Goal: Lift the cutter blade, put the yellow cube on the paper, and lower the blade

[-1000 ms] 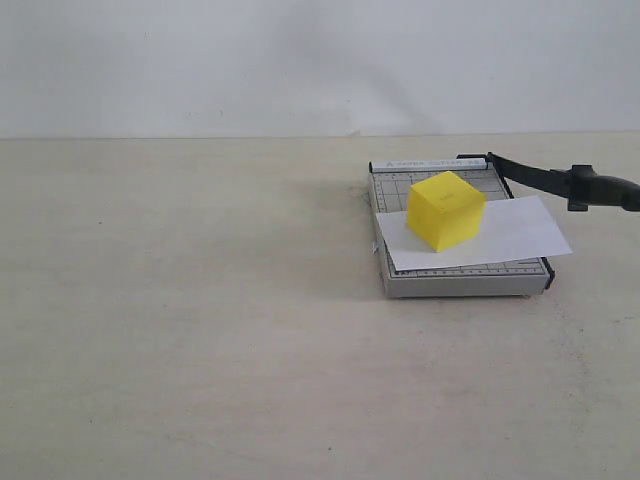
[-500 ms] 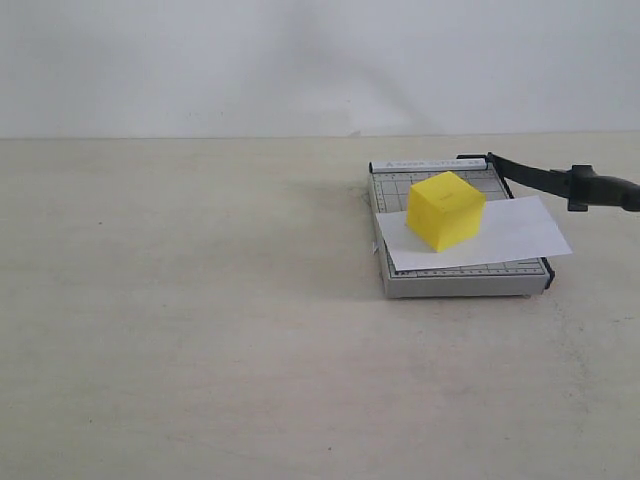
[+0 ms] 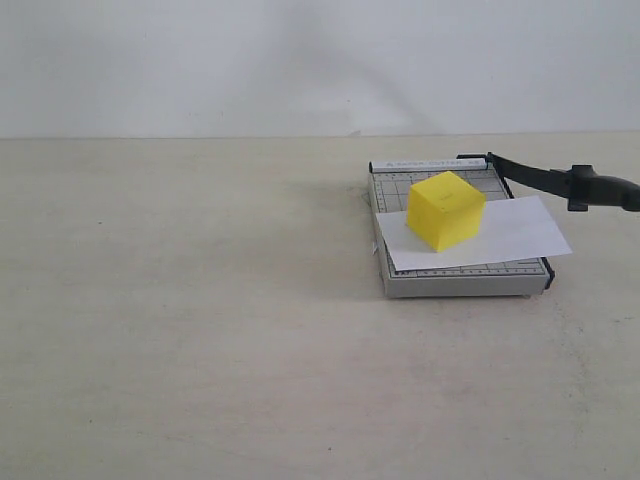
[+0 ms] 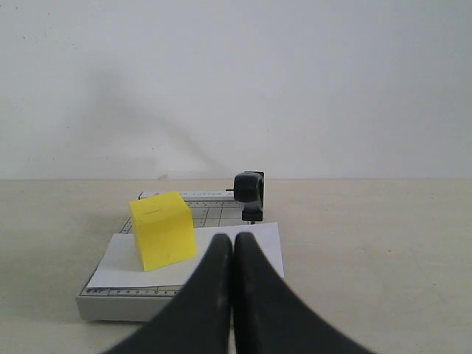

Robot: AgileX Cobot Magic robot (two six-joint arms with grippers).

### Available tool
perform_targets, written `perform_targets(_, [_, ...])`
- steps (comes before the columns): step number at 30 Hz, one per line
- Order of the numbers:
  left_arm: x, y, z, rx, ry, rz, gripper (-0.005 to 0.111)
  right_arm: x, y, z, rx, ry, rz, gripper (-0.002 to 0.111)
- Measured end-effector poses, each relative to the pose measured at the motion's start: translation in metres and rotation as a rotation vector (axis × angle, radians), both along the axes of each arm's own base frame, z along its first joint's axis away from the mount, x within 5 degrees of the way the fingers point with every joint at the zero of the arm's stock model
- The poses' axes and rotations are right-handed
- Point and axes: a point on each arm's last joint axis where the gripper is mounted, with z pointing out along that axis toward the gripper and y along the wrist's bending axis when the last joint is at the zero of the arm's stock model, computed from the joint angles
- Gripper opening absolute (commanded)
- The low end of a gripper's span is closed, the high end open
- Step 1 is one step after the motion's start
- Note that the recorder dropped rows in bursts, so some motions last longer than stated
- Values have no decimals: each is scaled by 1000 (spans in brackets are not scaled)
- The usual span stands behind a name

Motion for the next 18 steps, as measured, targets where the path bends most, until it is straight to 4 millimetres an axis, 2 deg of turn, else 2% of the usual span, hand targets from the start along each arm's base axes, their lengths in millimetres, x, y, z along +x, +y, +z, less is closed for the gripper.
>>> perform_targets(18, [0, 0, -5, 34, 40, 4, 4, 0, 0, 0, 0, 2, 0, 0])
